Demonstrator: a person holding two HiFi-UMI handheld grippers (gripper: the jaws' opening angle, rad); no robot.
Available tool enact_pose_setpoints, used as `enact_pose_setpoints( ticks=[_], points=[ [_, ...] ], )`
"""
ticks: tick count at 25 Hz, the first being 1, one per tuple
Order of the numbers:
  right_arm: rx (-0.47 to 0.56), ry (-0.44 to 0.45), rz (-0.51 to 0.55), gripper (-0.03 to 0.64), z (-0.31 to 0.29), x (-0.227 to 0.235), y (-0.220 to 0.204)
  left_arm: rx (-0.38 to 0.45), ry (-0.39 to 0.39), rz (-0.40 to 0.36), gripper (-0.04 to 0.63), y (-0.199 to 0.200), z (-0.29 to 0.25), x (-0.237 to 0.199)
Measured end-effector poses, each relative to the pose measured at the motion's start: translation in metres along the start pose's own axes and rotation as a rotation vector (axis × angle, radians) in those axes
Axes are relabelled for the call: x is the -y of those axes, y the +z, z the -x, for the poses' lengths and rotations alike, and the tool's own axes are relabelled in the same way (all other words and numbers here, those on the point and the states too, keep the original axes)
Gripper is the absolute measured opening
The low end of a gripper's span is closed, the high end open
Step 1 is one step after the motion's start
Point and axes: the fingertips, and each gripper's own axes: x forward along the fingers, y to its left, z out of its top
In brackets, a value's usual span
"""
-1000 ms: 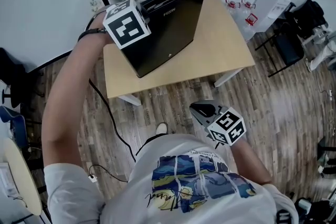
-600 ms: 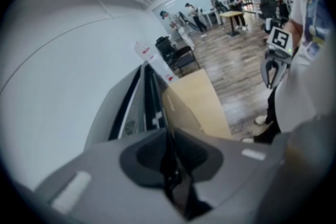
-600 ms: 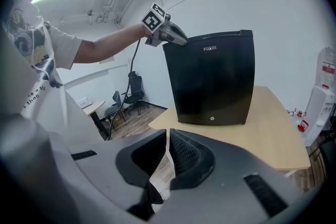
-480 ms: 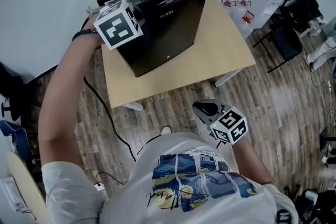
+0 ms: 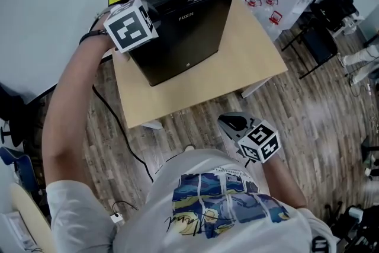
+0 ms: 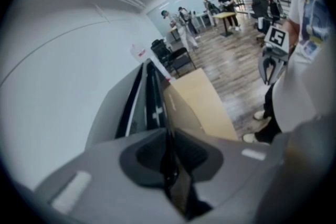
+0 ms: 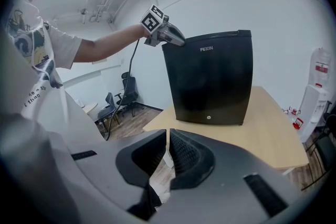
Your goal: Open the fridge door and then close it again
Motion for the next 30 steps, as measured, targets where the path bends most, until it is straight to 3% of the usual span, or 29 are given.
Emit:
enact_pose_setpoints(
  ticks=[10, 30],
  points=[
    [0.014, -0.050, -0.025, 0.026, -0.004, 0.001, 0.005, 0.003, -0.017, -0.023, 0.058, -0.012, -0.006, -0.016],
    [-0.002, -0.070, -0.064, 0.026, -0.017, 0.003, 0.003, -0.004, -0.050, -0.068, 0.058, -0.025, -0.021, -0.042]
  ],
)
